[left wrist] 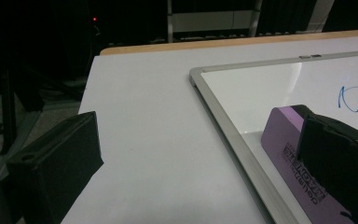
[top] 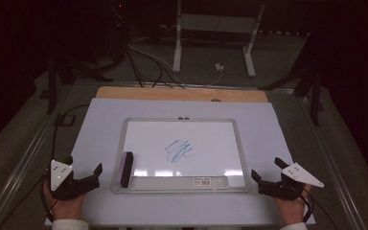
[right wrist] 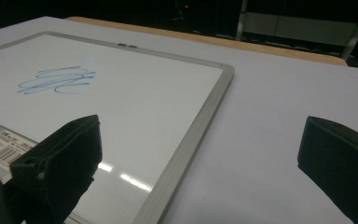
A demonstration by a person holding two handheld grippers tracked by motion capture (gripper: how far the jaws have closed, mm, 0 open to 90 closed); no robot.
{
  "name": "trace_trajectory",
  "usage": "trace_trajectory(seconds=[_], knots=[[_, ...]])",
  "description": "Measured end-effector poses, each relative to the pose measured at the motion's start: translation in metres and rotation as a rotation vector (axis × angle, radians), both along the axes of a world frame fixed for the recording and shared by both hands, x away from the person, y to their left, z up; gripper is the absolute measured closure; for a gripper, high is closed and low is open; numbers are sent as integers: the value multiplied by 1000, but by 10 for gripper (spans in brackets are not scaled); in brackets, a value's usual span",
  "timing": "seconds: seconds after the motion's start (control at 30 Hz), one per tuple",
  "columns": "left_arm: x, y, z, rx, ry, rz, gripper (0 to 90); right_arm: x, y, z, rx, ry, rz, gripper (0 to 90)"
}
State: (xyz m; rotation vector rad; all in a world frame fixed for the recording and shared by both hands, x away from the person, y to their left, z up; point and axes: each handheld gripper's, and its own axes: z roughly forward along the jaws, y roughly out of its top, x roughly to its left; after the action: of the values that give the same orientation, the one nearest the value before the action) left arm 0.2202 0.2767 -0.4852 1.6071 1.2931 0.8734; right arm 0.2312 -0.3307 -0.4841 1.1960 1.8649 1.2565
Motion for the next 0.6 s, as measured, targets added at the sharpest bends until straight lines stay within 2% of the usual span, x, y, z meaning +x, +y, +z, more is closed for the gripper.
trace_trajectory(seconds=[0.27, 0.37, 0.6], knots=[[-2, 3, 1, -10, 7, 6, 7, 1, 1, 0, 4, -7, 6, 1], [-2, 3, 1, -14, 9, 8, 7, 0, 1, 0, -11, -18, 3, 1], [0, 1, 1, -18, 19, -7, 7, 0, -1, 0, -8, -29, -12, 1]])
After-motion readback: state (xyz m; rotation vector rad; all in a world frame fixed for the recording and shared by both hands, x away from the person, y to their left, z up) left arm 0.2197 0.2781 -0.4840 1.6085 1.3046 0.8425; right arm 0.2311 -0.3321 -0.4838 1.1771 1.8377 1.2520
